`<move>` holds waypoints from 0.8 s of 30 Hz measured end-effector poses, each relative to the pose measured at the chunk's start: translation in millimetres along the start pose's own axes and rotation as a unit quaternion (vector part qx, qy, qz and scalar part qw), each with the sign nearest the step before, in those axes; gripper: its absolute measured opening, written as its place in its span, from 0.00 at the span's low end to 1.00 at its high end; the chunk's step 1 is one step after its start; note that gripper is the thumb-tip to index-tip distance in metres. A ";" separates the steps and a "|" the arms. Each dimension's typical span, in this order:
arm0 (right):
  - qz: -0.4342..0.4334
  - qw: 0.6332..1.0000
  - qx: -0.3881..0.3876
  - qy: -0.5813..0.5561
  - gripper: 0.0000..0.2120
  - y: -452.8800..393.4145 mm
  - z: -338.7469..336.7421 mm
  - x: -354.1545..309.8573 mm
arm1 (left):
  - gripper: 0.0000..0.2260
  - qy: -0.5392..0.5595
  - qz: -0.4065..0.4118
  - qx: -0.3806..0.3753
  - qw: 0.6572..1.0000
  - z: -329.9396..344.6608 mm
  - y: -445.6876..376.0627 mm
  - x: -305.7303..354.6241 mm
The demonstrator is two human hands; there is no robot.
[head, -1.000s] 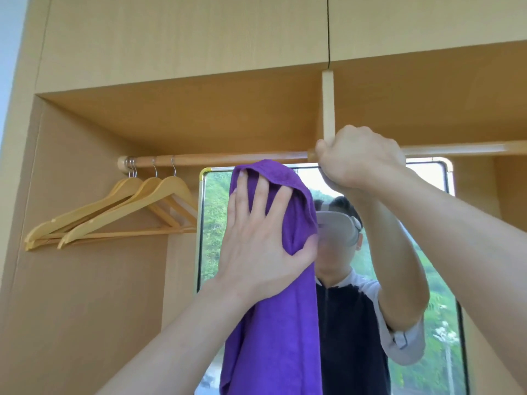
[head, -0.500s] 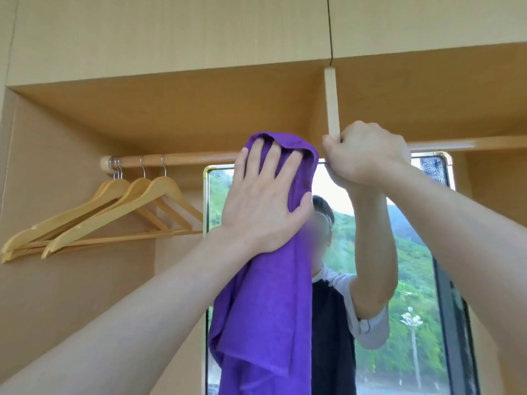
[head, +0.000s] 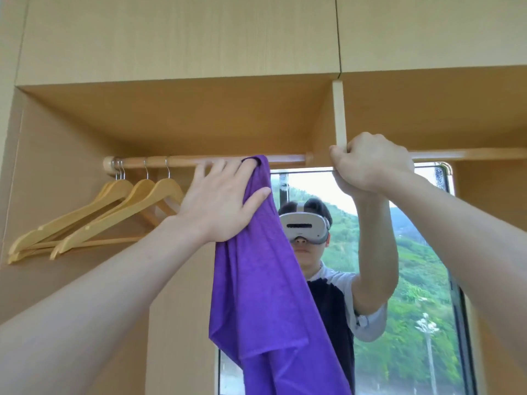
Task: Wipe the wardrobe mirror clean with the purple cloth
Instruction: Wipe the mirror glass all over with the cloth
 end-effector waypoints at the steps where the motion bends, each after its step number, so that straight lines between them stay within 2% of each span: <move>1: 0.000 1.000 0.000 0.003 0.24 0.4 -0.8 -0.7 | 0.26 0.001 -0.001 -0.004 1.000 -0.4 0.6 -5.2; 4: -0.004 1.000 0.003 0.011 0.24 2.3 -0.8 -2.7 | 0.25 0.011 0.006 -0.011 1.000 -0.8 1.0 -5.5; 7: -0.002 1.000 0.000 0.016 0.24 4.5 -2.0 -5.9 | 0.27 0.013 0.054 -0.023 0.998 0.1 -4.6 18.2; 11: 0.000 1.000 0.001 0.028 0.19 7.5 -3.6 -17.7 | 0.29 0.023 0.093 -0.006 0.995 5.4 -15.4 52.0; 16: -0.014 0.999 0.021 0.036 0.19 11.7 0.1 -18.1 | 0.30 0.035 0.037 0.044 0.998 20.4 11.6 86.8; 19: -0.012 0.999 0.039 0.036 0.23 10.5 0.5 -15.0 | 0.30 0.041 0.029 0.013 0.999 36.1 49.9 92.0; 24: -0.012 0.997 0.062 0.049 0.23 9.7 3.2 -13.2 | 0.31 -0.008 0.061 -0.049 0.997 58.1 104.1 63.4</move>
Point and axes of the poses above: each hand's wrist, its own y-axis away from the middle knuckle, its own z-axis out of the palm, x = y × z, the point moved 3 cm from there along -y, towards the middle knuckle, and after that the axes turned 5 degrees about -z, right-handed, at the moved point
